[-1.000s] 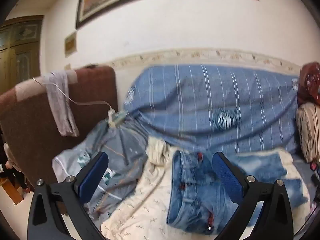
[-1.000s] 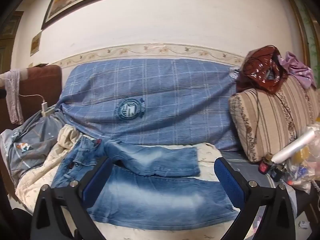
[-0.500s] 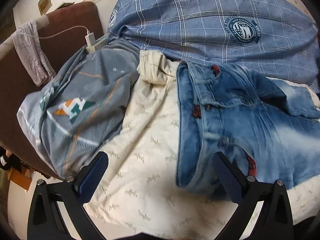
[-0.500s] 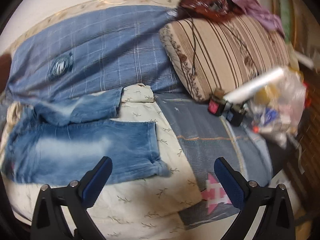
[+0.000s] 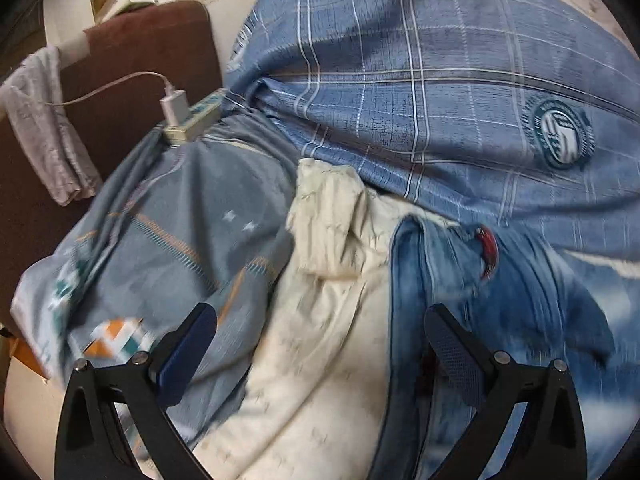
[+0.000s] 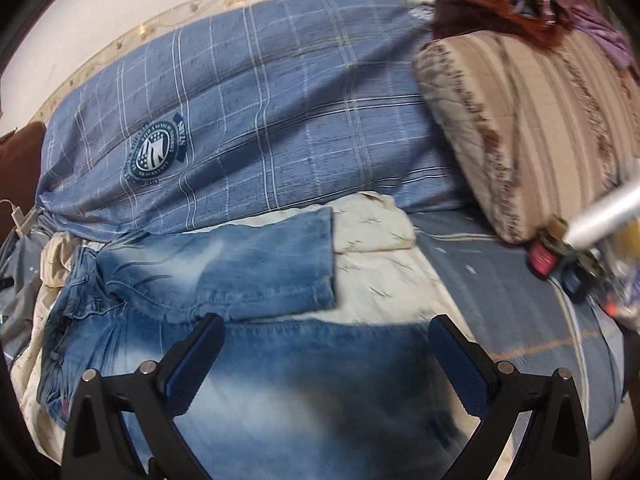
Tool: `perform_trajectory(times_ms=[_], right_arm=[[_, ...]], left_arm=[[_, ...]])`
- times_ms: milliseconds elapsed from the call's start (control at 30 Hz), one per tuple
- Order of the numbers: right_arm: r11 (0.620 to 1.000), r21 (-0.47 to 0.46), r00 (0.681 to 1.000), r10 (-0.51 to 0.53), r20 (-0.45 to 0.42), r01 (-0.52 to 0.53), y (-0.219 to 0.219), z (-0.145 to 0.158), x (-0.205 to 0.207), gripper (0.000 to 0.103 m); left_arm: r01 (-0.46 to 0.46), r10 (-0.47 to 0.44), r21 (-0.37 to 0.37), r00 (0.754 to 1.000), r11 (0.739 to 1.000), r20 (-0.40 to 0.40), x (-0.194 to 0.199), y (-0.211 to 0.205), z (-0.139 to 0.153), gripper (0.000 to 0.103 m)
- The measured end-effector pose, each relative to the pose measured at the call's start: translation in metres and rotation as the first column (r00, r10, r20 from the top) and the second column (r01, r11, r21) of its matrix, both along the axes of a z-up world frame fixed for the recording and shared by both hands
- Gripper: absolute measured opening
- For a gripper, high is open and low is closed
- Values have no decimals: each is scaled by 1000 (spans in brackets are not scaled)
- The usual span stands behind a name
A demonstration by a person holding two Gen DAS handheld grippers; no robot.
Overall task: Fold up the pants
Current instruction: 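Grasp the jeans waist with the left tool while the right tool grasps a leg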
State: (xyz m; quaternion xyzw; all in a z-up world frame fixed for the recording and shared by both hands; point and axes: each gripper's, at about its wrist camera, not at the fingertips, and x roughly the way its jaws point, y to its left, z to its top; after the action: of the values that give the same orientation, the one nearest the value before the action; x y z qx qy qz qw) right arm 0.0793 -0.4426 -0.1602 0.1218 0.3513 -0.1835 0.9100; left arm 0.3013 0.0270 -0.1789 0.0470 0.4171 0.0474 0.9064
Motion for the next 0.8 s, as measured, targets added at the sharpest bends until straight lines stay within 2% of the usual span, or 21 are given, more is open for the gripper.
perform_trajectory(times_ms=[200, 300, 433, 500, 567, 667, 800], right_arm=[[1000, -2, 999, 28, -26, -28, -25, -10, 54, 103], [999, 16, 999, 31, -39, -30, -42, -16, 82, 101], [996, 81, 998, 39, -50, -35, -67, -27, 119, 94], [993, 115, 998, 32, -54, -25, -80, -33, 133, 87], [988, 154, 998, 19, -55, -11, -93, -38, 147, 83], [978, 209, 997, 14, -72, 2, -108, -51, 168, 79], [972, 234, 988, 49, -146, -13, -112, -74, 200, 72]], left_arm=[[26, -29, -36, 995, 999, -94, 72, -21, -28, 102], [27, -38, -84, 990, 996, -134, 96, -34, -40, 96], [54, -78, -127, 978, 990, -193, 125, -58, -62, 77], [71, -101, -139, 971, 988, -216, 135, -69, -71, 70], [85, -119, -151, 964, 985, -239, 145, -80, -81, 52], [109, -161, -204, 953, 973, -256, 156, -91, -90, 43], [108, -160, -194, 948, 975, -276, 168, -103, -101, 43]])
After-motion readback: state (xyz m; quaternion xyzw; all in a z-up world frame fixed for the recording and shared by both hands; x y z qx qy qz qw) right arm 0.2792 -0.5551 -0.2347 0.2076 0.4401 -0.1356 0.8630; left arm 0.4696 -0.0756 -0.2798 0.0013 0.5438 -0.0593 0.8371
